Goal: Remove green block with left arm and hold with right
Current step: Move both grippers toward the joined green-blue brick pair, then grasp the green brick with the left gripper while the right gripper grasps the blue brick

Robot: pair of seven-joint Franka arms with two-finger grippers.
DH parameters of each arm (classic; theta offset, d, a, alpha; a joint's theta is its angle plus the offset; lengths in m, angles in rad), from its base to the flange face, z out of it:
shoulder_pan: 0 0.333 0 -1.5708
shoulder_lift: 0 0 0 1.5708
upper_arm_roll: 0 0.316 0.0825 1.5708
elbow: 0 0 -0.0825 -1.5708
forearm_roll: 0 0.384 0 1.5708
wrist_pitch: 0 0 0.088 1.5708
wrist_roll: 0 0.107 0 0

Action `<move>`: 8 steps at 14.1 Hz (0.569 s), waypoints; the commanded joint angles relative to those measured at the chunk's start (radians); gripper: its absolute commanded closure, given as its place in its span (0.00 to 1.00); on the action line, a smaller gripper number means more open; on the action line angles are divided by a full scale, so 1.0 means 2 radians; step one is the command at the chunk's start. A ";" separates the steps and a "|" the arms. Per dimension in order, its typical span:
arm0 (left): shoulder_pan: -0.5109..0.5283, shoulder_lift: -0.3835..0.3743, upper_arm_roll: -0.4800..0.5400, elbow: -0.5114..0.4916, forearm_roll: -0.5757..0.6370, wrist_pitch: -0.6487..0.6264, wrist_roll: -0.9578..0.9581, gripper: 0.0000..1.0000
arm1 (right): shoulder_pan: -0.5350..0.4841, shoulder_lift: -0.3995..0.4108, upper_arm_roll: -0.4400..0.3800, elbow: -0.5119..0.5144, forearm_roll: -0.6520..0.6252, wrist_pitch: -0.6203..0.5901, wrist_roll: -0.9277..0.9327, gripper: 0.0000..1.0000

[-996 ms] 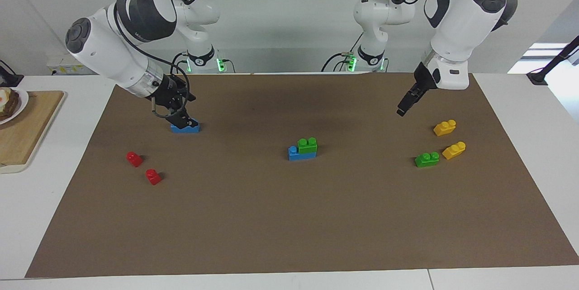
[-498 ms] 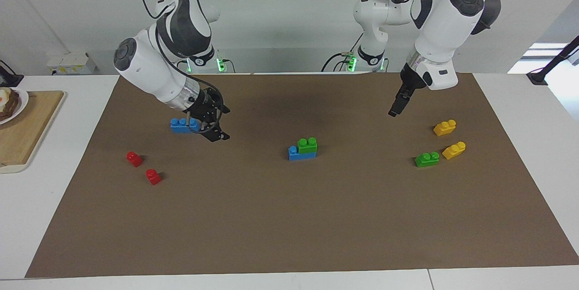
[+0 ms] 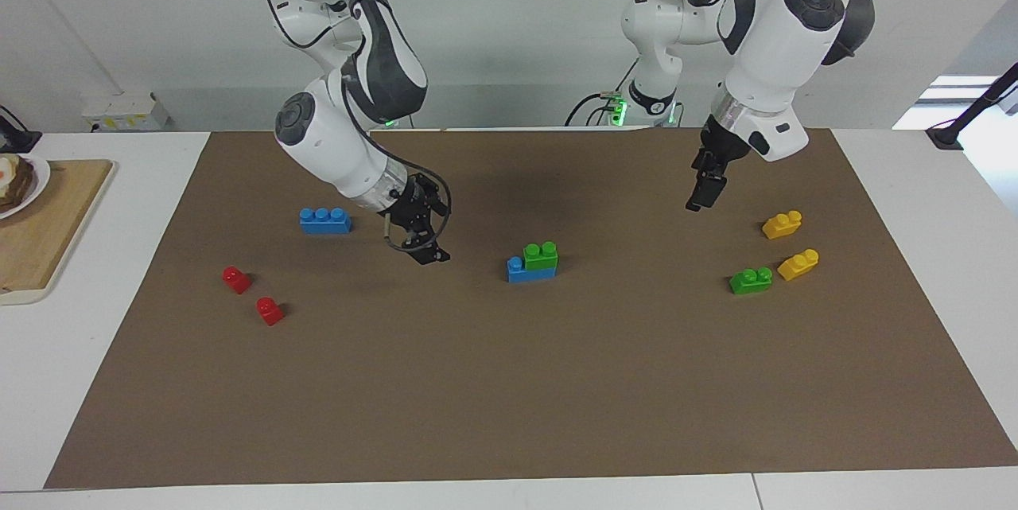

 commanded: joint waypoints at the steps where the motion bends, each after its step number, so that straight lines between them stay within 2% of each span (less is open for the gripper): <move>1: -0.025 0.024 0.006 0.021 0.001 0.004 -0.065 0.00 | 0.012 0.004 -0.001 -0.004 0.016 0.011 0.003 0.00; 4: -0.054 0.075 0.007 0.078 0.003 -0.003 -0.134 0.00 | 0.045 0.025 -0.001 -0.005 0.023 0.053 0.014 0.00; 8: -0.092 0.107 0.007 0.102 0.003 -0.003 -0.203 0.00 | 0.065 0.063 -0.001 0.000 0.027 0.092 0.014 0.00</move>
